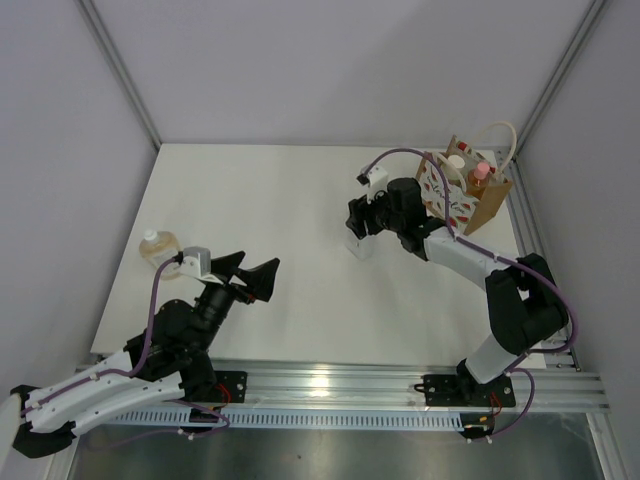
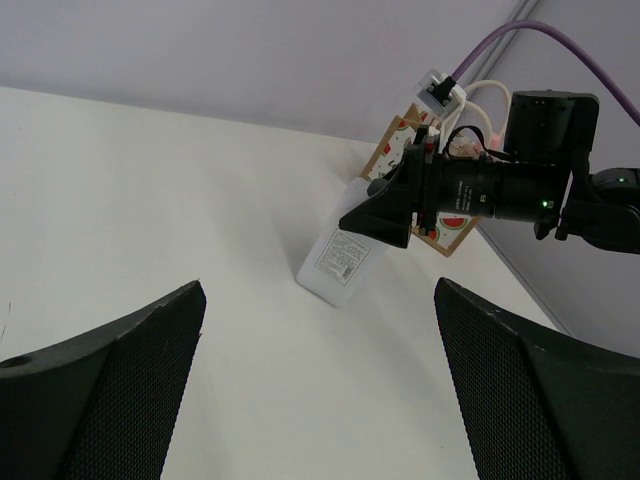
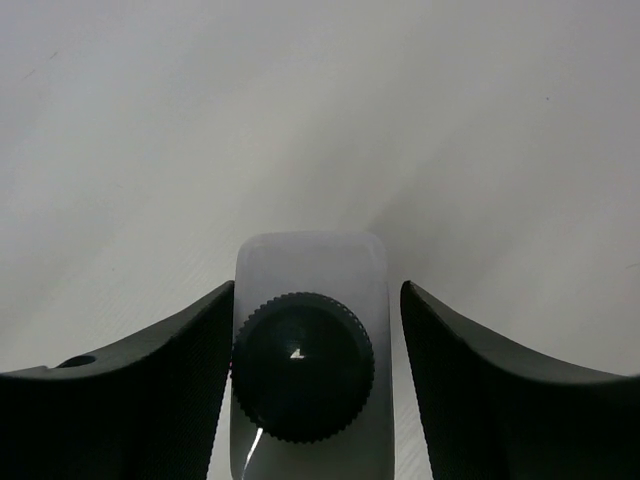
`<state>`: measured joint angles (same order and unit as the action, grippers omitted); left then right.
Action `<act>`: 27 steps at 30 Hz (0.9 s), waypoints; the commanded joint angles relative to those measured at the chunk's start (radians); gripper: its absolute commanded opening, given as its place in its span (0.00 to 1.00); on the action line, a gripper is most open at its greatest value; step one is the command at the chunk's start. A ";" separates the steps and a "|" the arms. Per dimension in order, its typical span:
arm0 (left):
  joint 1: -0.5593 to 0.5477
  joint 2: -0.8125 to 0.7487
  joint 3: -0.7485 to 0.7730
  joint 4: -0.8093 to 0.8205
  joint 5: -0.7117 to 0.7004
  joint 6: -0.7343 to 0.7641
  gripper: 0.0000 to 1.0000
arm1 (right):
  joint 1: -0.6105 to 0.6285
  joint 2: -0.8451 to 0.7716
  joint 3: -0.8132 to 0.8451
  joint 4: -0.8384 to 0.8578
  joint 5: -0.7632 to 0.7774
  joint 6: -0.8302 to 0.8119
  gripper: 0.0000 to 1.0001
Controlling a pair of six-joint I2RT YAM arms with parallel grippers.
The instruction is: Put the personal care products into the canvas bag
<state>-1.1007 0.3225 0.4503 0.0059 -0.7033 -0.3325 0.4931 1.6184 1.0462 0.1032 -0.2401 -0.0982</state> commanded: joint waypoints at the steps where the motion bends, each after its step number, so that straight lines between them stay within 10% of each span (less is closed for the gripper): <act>1: 0.004 -0.007 0.010 0.026 0.002 -0.011 0.99 | -0.014 -0.046 -0.032 0.088 0.012 0.037 0.71; 8: 0.002 -0.005 0.010 0.025 0.002 -0.011 0.99 | -0.033 -0.040 -0.089 0.162 -0.007 0.041 0.69; 16: 0.004 -0.005 0.008 0.026 -0.001 -0.011 0.99 | -0.031 -0.072 -0.129 0.243 -0.001 0.026 0.00; 27: 0.004 0.001 0.013 0.025 -0.001 -0.008 0.99 | -0.077 -0.210 0.142 0.118 0.088 -0.144 0.00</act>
<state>-1.1007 0.3225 0.4503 0.0059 -0.7036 -0.3325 0.4519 1.5326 1.0084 0.0929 -0.1829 -0.1642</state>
